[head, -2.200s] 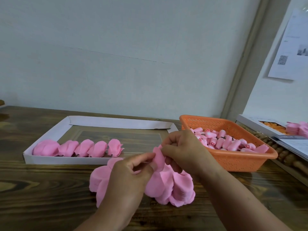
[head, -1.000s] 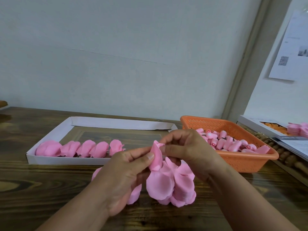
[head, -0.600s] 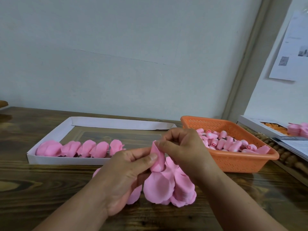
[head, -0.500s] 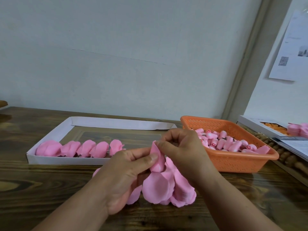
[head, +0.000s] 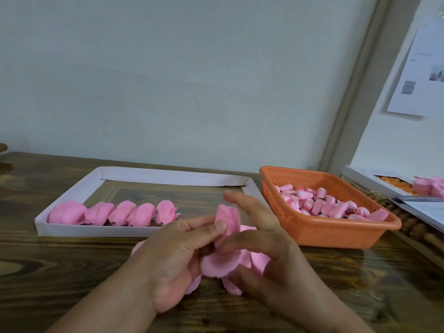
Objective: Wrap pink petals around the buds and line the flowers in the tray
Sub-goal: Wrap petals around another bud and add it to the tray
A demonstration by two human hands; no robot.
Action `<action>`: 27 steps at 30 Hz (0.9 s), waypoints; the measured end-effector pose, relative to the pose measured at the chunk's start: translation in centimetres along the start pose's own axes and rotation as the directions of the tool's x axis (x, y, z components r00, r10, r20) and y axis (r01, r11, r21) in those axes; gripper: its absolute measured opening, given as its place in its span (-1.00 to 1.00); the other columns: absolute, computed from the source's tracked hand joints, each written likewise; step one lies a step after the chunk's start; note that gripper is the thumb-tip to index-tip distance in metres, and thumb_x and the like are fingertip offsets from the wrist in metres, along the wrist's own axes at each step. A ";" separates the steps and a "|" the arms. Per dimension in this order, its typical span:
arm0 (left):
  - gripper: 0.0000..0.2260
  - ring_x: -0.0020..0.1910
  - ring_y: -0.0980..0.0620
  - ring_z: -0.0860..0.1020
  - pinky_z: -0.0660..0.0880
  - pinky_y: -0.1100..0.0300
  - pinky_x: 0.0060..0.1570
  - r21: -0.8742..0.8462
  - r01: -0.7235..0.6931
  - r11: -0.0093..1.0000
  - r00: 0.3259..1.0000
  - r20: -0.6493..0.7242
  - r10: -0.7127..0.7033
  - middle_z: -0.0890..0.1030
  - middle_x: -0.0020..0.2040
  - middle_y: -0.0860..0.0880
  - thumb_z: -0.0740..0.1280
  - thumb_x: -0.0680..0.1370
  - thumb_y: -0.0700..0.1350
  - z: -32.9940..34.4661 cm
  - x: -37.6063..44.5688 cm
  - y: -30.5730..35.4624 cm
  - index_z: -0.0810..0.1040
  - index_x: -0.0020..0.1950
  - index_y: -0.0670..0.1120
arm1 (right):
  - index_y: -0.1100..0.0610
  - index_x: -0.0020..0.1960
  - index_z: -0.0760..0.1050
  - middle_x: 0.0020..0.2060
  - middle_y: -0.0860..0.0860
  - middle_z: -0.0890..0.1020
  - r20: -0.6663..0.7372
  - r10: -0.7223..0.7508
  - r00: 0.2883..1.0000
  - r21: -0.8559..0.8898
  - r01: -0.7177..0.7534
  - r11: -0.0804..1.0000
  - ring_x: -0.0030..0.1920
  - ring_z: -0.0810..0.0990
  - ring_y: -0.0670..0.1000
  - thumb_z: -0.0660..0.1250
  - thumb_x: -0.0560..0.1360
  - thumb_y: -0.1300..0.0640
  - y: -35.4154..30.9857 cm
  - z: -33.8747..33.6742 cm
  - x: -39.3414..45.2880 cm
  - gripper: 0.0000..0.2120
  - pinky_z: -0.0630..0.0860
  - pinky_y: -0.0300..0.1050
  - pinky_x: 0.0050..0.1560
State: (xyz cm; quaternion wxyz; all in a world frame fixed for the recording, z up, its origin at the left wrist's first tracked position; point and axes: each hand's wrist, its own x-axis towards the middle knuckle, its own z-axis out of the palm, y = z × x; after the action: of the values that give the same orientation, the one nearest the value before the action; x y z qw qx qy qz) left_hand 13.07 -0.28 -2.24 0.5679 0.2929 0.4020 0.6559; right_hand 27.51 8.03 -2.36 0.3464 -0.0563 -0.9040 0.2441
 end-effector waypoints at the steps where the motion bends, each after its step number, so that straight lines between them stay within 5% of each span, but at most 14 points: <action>1: -0.89 -0.21 -0.05 0.67 0.59 0.21 -0.31 -0.002 -0.007 1.000 1.000 0.010 0.007 0.68 -0.15 -0.22 0.38 0.39 -0.26 0.0 0.0 0.0 0.70 -0.18 -0.24 | -0.08 -0.07 0.62 0.38 -0.08 0.36 -0.063 0.024 0.998 0.034 -0.022 0.999 0.41 0.29 -0.15 0.46 0.37 0.11 0.1 0.1 0.1 -0.84 0.26 -0.31 0.33; 7: -0.75 -0.08 -0.01 0.68 0.61 0.26 -0.23 0.034 -0.018 0.999 0.999 0.044 0.017 0.69 0.01 -0.21 0.40 0.31 -0.25 -0.1 -0.2 0.0 0.70 -0.04 -0.23 | 0.14 -0.27 0.64 0.25 -0.12 0.52 -0.180 0.214 0.960 0.219 -0.173 0.960 0.28 0.43 -0.24 0.48 0.37 0.26 0.7 0.4 0.6 -0.93 0.28 -0.49 0.16; 14: -0.75 -0.03 -0.02 0.67 0.59 0.26 -0.21 0.072 -0.076 0.995 0.996 0.052 0.072 0.68 0.04 -0.19 0.40 0.37 -0.17 -0.3 0.1 -0.2 0.69 0.01 -0.20 | 0.10 -0.33 0.58 0.12 -0.23 0.55 -0.241 0.308 0.920 0.250 -0.248 0.936 0.22 0.47 -0.25 0.34 0.25 -0.02 0.4 1.5 1.0 -0.81 0.32 -0.48 0.11; 19: -0.66 0.08 -0.10 0.64 0.58 0.20 -0.04 0.049 -0.138 0.989 0.981 0.145 0.129 0.66 0.08 -0.21 0.45 0.46 0.08 -0.5 -0.1 0.0 0.69 0.02 -0.18 | 0.10 -0.34 0.57 0.10 -0.24 0.56 -0.241 0.339 0.910 0.241 -0.282 0.929 0.19 0.48 -0.26 0.34 0.27 0.11 0.9 1.6 1.5 -0.92 0.33 -0.47 0.09; 27: -0.76 0.01 -0.07 0.67 0.58 0.26 -0.13 0.120 -0.180 0.976 0.983 0.052 0.175 0.69 0.01 -0.20 0.35 0.42 -0.14 -0.9 0.6 -0.4 0.69 0.02 -0.16 | 0.14 -0.29 0.61 0.02 -0.16 0.60 -0.251 0.325 0.912 0.285 -0.252 0.925 0.11 0.54 -0.21 0.41 0.31 0.13 1.2 1.8 1.4 -0.92 0.38 -0.45 0.03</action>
State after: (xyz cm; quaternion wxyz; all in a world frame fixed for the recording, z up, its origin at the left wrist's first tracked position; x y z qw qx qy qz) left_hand 12.45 0.17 -3.09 0.4956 0.3758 0.4027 0.6716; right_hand 25.15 8.70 -3.24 0.4409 -0.1823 -0.7866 0.3919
